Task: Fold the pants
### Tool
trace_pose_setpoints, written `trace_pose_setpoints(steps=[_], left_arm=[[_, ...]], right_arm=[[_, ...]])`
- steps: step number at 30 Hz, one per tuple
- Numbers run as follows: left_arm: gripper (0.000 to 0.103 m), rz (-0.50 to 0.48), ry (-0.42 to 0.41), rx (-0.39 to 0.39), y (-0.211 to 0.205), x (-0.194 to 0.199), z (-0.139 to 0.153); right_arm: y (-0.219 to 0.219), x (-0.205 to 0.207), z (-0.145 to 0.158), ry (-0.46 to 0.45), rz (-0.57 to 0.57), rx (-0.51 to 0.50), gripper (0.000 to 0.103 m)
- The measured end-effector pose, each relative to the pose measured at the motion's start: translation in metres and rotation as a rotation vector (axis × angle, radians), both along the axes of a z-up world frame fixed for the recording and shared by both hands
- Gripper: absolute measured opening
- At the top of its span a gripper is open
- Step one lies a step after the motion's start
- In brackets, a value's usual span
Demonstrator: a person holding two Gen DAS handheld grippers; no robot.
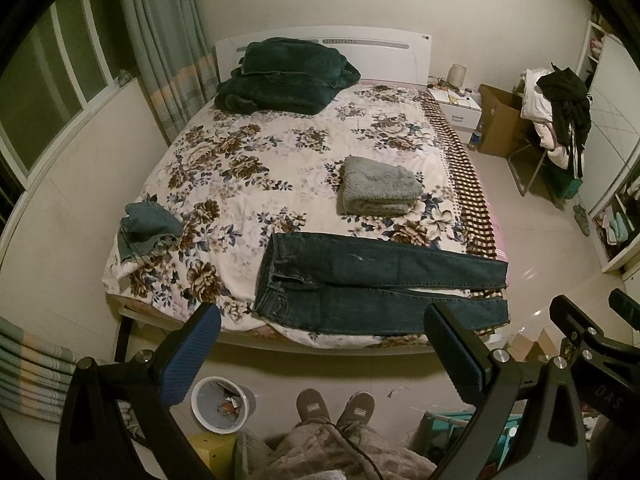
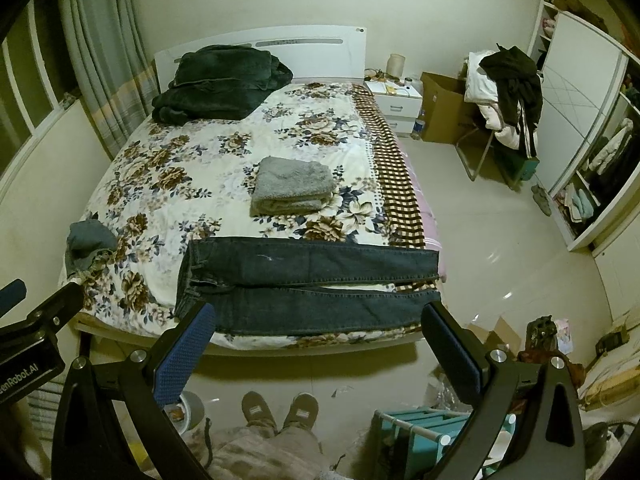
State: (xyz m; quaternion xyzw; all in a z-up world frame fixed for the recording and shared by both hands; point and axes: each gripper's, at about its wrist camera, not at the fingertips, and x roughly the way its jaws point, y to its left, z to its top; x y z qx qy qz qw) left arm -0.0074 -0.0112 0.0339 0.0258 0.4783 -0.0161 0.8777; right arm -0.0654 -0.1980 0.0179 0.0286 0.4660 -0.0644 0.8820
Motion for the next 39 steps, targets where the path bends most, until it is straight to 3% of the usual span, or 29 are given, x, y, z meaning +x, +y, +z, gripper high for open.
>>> trace_pose_setpoints(steps=[39], left_arm=[[0.103,0.0,0.008,-0.014,-0.004,-0.01,-0.004]], right_arm=[[-0.001,0.015,-0.004,0.005,0.003,0.005,0.103]])
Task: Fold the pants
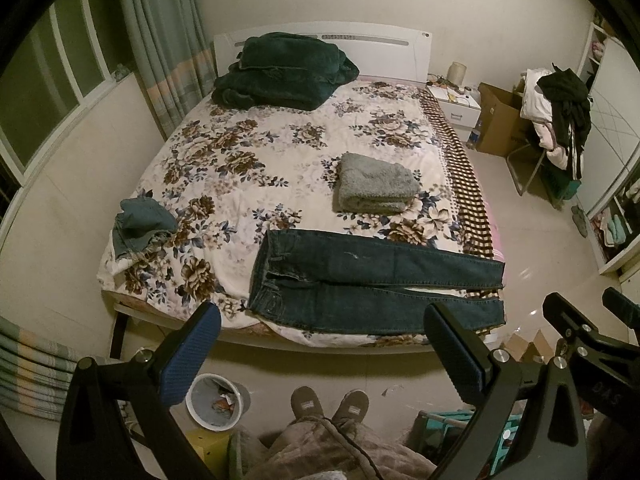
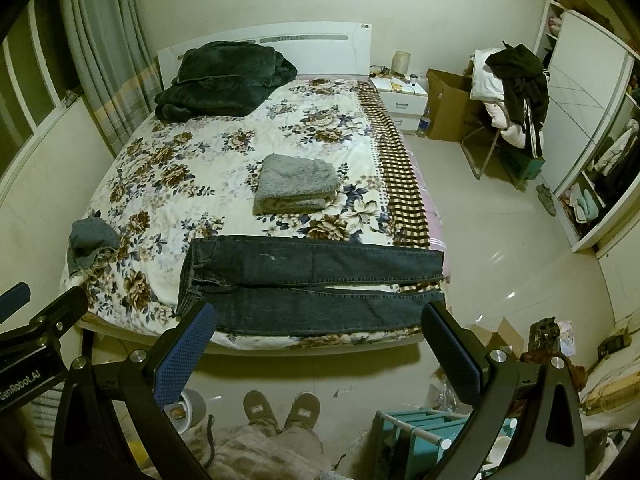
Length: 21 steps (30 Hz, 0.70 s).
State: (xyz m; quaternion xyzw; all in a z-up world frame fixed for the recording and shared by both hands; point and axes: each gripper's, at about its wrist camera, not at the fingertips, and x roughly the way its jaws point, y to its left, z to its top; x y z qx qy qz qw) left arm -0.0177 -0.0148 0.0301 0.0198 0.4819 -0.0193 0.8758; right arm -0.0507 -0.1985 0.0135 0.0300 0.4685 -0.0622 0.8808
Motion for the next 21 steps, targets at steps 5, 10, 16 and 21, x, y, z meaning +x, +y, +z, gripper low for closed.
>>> trace_pose_setpoints(steps=[5,10,16,21], left_arm=[[0.103,-0.001,-0.001,0.0,0.004,0.001,-0.003],[0.103,0.007,-0.01,0.005,0.004,0.002,-0.003],[0.103,0.064,-0.054,0.024,-0.006,0.033,-0.023],[0.103,0.1,-0.065,0.052,-0.017,0.088,-0.07]], right_arm=[[0.006,-0.006,0.002,0.007,0.001,0.009,0.103],[0.011,-0.008,0.004,0.005,-0.003,0.011,0.103],[0.021,0.01,-0.046,-0.014,-0.045,0.02,0.103],[0.004,0.054,-0.089,-0.016,-0.078,0.022,0.103]])
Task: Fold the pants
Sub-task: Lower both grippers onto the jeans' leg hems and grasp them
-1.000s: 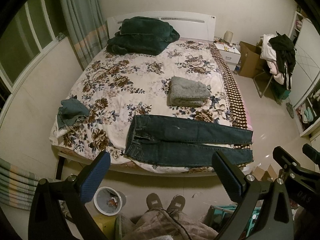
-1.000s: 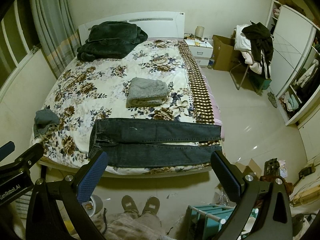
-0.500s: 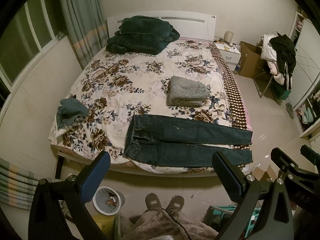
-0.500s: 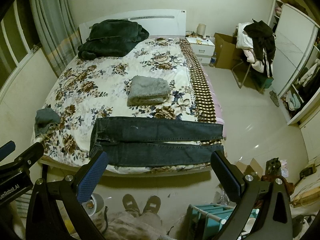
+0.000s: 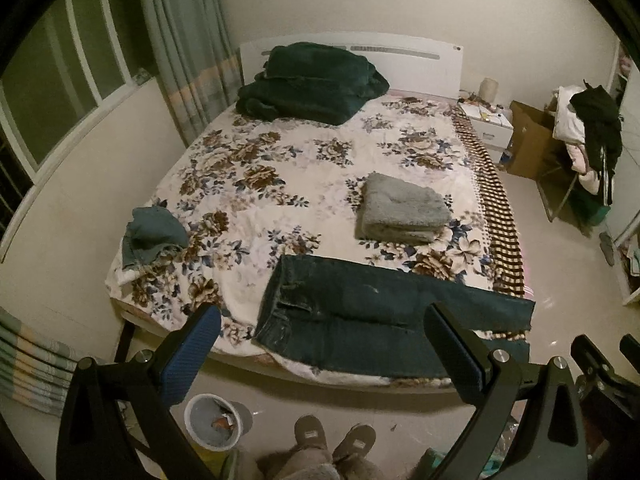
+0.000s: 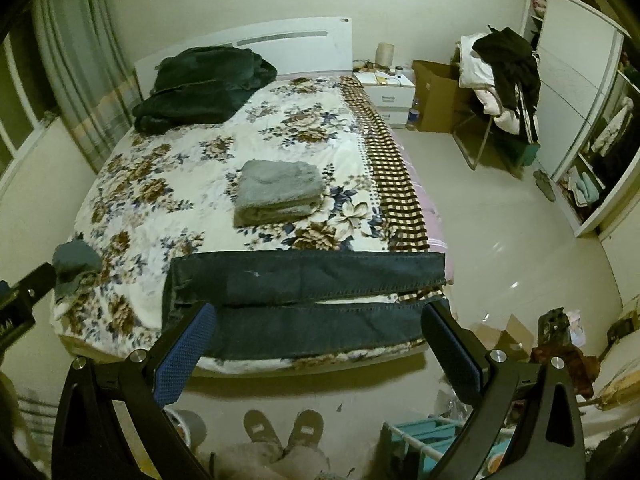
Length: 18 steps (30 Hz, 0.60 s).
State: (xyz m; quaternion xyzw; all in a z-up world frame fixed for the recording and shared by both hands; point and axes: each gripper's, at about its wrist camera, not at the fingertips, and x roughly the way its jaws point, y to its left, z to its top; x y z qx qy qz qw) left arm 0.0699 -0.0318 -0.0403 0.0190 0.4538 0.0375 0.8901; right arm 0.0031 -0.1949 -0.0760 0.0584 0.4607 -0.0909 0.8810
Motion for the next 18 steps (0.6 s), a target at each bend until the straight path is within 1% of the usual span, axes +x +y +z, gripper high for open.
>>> trace_pose_setpoints(steps=[2,4,5,7,10,11,12,14,15,18], left_arm=[[0.103,0.004,0.008,0.006,-0.003,0.016,-0.011],[0.103,-0.003,0.025,0.007,-0.011,0.037,-0.029],[0.103,-0.005,0.031,0.009,-0.014,0.044,-0.034],[0.103,-0.013,0.058,0.021,-0.024,0.07,-0.058],[0.103,-0.025,0.097,0.027,-0.028,0.102,-0.081],[0.103,-0.03,0.111,0.033,-0.028,0.114,-0.091],[0.103,-0.039,0.132,0.037,-0.033,0.131,-0.108],[0.103,-0.05,0.16,0.04,-0.035,0.153,-0.127],[0.103,-0.062,0.182,0.048,-0.039,0.17,-0.146],[0.103,-0.097,0.222,0.084,-0.05,0.202,-0.182]], right_arm=[[-0.004,0.015,-0.016,0.001,-0.011,-0.011,0.103],[-0.022,0.046,-0.028,0.013,-0.022,-0.015,0.103],[-0.025,0.057,-0.037,0.022,-0.028,-0.018,0.103],[-0.033,0.084,-0.055,0.035,-0.037,-0.016,0.103],[-0.051,0.131,-0.083,0.059,-0.047,-0.014,0.103],[-0.055,0.151,-0.095,0.075,-0.055,-0.026,0.103],[-0.059,0.169,-0.108,0.089,-0.056,-0.025,0.103],[-0.064,0.198,-0.133,0.113,-0.07,-0.032,0.103],[-0.066,0.214,-0.148,0.125,-0.07,-0.037,0.103],[-0.07,0.265,-0.201,0.215,-0.056,-0.077,0.103]])
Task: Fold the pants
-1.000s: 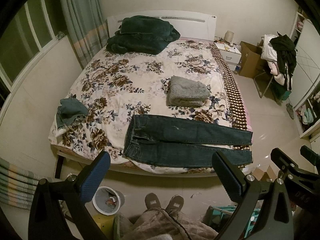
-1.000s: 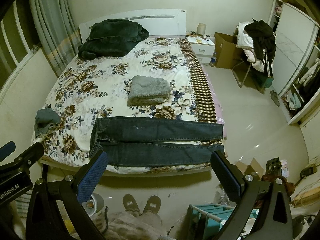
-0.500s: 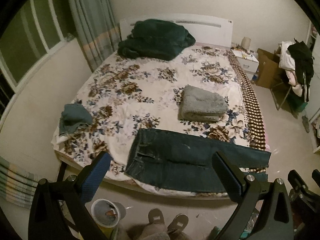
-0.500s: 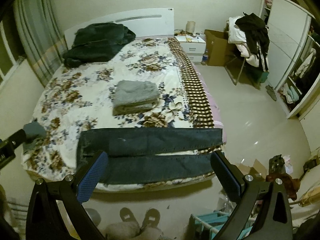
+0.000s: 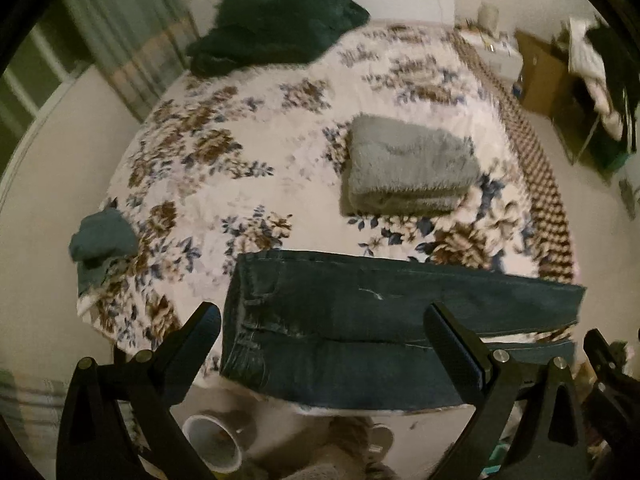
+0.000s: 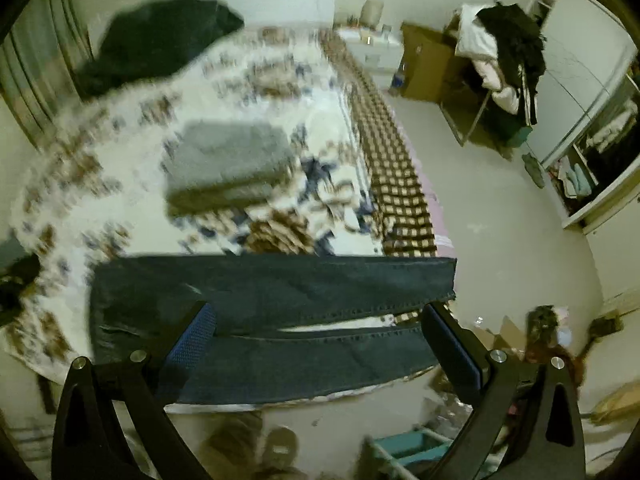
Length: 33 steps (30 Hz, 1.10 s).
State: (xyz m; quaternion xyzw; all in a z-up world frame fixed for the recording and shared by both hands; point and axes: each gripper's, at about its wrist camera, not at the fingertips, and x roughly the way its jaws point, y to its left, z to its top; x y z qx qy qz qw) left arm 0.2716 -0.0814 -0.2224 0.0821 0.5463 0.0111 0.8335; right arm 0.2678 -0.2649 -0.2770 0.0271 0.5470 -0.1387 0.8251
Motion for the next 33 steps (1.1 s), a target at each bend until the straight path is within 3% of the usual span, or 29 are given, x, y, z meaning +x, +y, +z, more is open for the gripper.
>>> trace_pose_setpoints(steps=[8,14,19,24,29,31,32,33], left_arm=[[0.103,-0.08,0.102,0.105,-0.022,0.073,-0.127],[0.103,-0.166,0.168,0.222,-0.042,0.096,-0.223],[0.103,-0.226,0.25,0.282,-0.059,0.11,-0.301],[0.103,-0.321,0.297,0.279,-0.071,0.129,-0.347],[0.103,-0.351,0.32,0.186,-0.072,0.149,-0.357],[0.103,-0.348,0.337,0.154,-0.071,0.155,-0.363],[0.102,-0.346,0.342,0.134,-0.07,0.157,-0.364],[0.091,-0.351,0.347,0.099,-0.069,0.159,-0.365]], right_arm=[[-0.018,0.111,-0.167,0.176,-0.019,-0.024,0.103],[-0.038,0.15,-0.294,0.357,-0.008,-0.088,0.103],[-0.051,0.156,-0.377,0.48,0.045,-0.129,0.103],[-0.058,0.172,-0.419,0.512,0.164,-0.132,0.103],[-0.046,0.188,-0.435,0.528,0.39,-0.166,0.102],[-0.045,0.194,-0.446,0.565,0.429,-0.153,0.098],[-0.046,0.197,-0.45,0.574,0.438,-0.136,0.096],[-0.047,0.198,-0.453,0.581,0.444,-0.118,0.091]])
